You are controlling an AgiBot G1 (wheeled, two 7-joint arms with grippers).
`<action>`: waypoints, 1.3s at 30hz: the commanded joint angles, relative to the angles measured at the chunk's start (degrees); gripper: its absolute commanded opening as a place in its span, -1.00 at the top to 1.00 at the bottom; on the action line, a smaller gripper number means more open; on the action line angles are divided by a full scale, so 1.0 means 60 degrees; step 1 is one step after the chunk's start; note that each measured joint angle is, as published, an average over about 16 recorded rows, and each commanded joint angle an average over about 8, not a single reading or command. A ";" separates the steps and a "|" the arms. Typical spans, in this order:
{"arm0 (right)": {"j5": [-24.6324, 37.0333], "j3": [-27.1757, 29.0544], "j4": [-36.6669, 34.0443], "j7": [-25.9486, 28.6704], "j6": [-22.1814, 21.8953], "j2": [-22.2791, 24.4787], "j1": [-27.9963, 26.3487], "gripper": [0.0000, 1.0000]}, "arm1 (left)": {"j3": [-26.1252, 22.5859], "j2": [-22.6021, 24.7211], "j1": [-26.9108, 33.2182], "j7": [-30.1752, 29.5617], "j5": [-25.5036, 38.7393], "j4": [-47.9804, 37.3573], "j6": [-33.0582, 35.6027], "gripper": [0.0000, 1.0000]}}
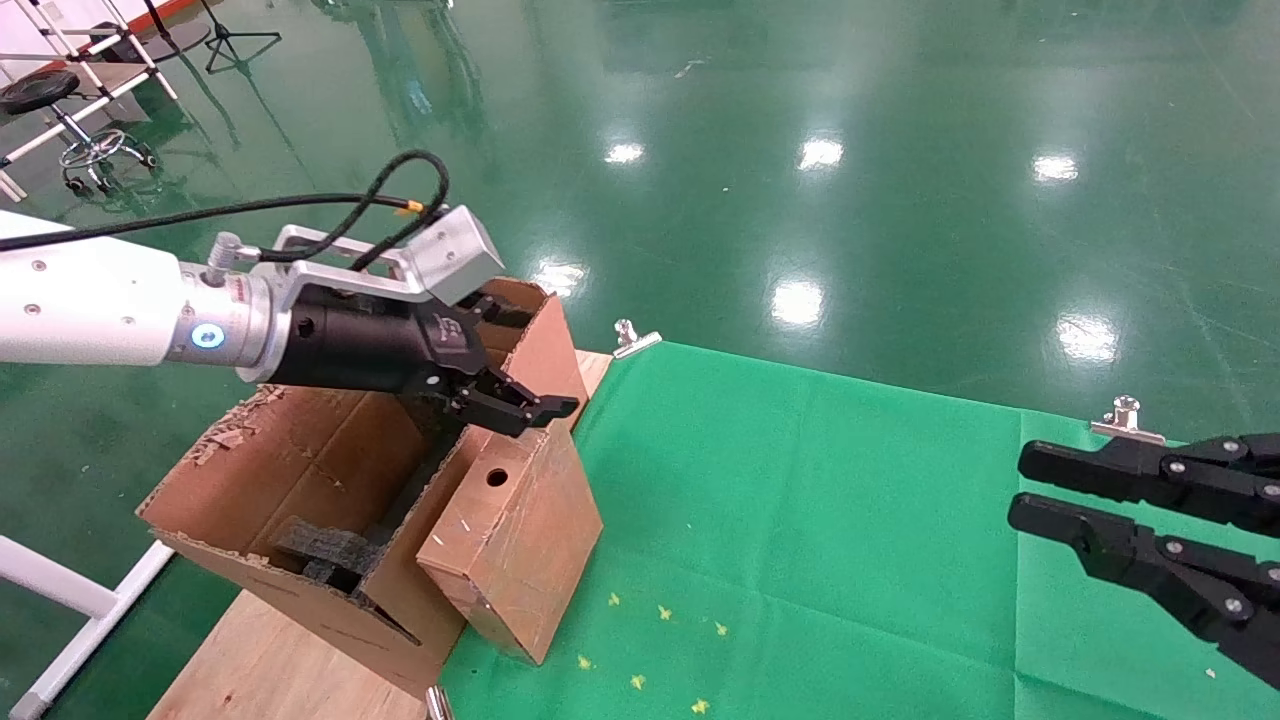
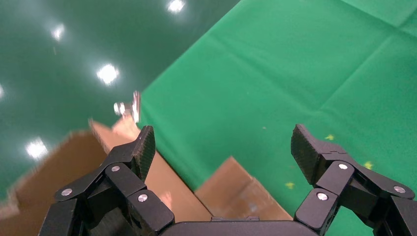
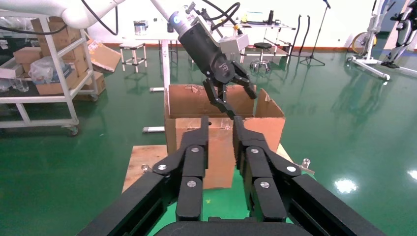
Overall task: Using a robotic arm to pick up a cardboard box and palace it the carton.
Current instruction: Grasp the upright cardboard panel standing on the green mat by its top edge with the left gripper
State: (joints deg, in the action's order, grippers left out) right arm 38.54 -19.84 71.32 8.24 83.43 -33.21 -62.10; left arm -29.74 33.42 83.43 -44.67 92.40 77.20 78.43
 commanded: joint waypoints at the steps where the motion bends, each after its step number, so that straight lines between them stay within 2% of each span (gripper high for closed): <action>1: 0.0000 0.0000 0.0000 0.0000 0.0000 0.0000 0.0000 1.00 | -0.0041 -0.0020 0.0095 -0.0593 0.0107 0.0009 0.0119 -1.00; 8: 0.0000 0.0000 0.0000 0.0000 0.0000 0.0000 0.0000 1.00 | -0.0220 -0.0083 0.0182 -0.1881 0.0460 0.0076 0.0441 -1.00; 14: 0.0000 -0.0001 0.0000 0.0000 0.0000 0.0000 0.0000 1.00 | -0.0380 -0.0062 0.0175 -0.2627 0.0801 0.0087 0.0572 -1.00; 20: -0.0001 -0.0001 0.0000 0.0000 0.0000 0.0000 0.0000 1.00 | -0.0504 -0.0006 -0.0070 -0.3282 0.0691 0.0059 0.0752 -1.00; 26: -0.0001 -0.0001 0.0000 -0.0001 0.0000 0.0000 0.0000 1.00 | -0.0675 0.0040 -0.0218 -0.3536 0.0835 0.0059 0.0855 -1.00; 32: -0.0001 -0.0001 0.0000 -0.0001 -0.0001 0.0001 0.0000 0.97 | -0.0830 0.0050 -0.0214 -0.3361 0.0976 0.0079 0.1007 -1.00; 33: -0.0001 -0.0001 0.0000 -0.0001 -0.0001 0.0001 0.0000 0.85 | -0.0851 0.0047 -0.0202 -0.3307 0.0998 0.0084 0.1033 -1.00; 39: -0.0002 -0.0001 -0.0002 -0.0001 -0.0003 0.0001 0.0001 -0.65 | -0.0996 0.0057 -0.0098 -0.2941 0.1210 0.0119 0.1158 -0.97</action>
State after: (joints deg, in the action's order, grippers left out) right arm 38.53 -19.85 71.31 8.24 83.41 -33.20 -62.10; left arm -35.56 33.77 82.74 -62.83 99.41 77.87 85.24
